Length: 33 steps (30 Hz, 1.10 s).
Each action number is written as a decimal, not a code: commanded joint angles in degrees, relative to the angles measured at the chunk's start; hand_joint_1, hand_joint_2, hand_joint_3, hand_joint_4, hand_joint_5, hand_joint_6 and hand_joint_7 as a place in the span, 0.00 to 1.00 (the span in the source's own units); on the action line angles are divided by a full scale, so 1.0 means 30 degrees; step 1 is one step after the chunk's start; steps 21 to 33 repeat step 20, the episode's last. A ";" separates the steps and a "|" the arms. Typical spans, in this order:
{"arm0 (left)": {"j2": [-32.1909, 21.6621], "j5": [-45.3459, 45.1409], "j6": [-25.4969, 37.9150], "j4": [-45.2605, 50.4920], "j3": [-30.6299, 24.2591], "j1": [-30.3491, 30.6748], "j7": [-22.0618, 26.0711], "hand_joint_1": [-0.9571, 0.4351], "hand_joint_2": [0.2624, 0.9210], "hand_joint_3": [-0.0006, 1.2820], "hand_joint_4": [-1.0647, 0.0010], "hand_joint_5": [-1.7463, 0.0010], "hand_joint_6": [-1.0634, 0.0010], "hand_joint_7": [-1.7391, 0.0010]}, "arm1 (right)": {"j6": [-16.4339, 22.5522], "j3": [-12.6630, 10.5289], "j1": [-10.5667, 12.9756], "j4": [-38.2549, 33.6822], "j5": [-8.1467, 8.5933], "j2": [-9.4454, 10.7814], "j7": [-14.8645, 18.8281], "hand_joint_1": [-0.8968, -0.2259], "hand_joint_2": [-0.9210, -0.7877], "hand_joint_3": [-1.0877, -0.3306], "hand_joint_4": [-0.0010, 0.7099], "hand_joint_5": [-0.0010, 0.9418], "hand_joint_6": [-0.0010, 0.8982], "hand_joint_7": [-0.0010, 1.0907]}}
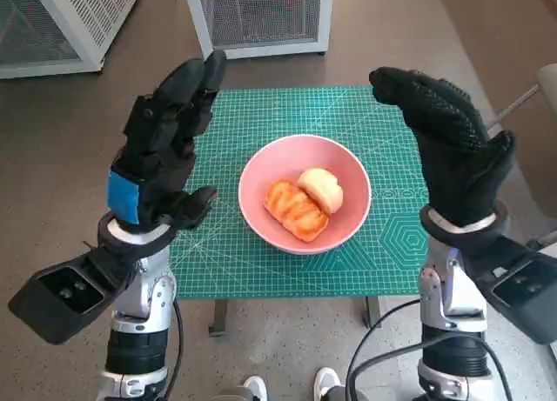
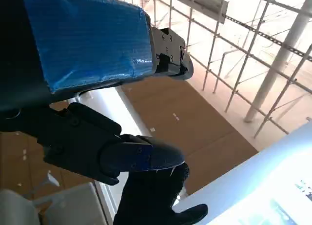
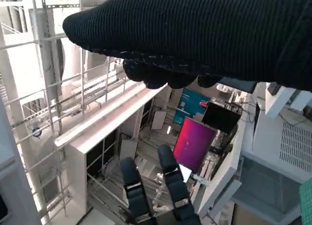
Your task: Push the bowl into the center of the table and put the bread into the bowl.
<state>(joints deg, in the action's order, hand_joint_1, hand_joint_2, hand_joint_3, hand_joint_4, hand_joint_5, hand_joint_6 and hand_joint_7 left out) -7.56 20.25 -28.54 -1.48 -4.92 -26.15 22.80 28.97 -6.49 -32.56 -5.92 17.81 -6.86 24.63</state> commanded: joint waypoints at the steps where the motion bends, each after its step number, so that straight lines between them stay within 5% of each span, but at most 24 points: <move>1: -0.0100 0.0077 0.0280 0.0266 0.0025 -0.0081 0.0216 0.25 1.00 0.27 0.82 1.00 0.78 0.84 | -0.0420 0.0113 0.0209 0.0099 0.0002 -0.0144 -0.0046 0.79 0.00 0.79 0.51 0.03 0.08 0.64; 33: -0.0360 -0.0215 0.0524 0.0208 -0.0158 -0.0203 0.0303 0.25 1.00 0.29 0.86 1.00 0.82 0.83 | -0.1037 0.0325 0.0185 0.0740 0.0125 -0.0141 -0.0018 0.78 0.00 0.81 0.51 0.02 0.06 0.66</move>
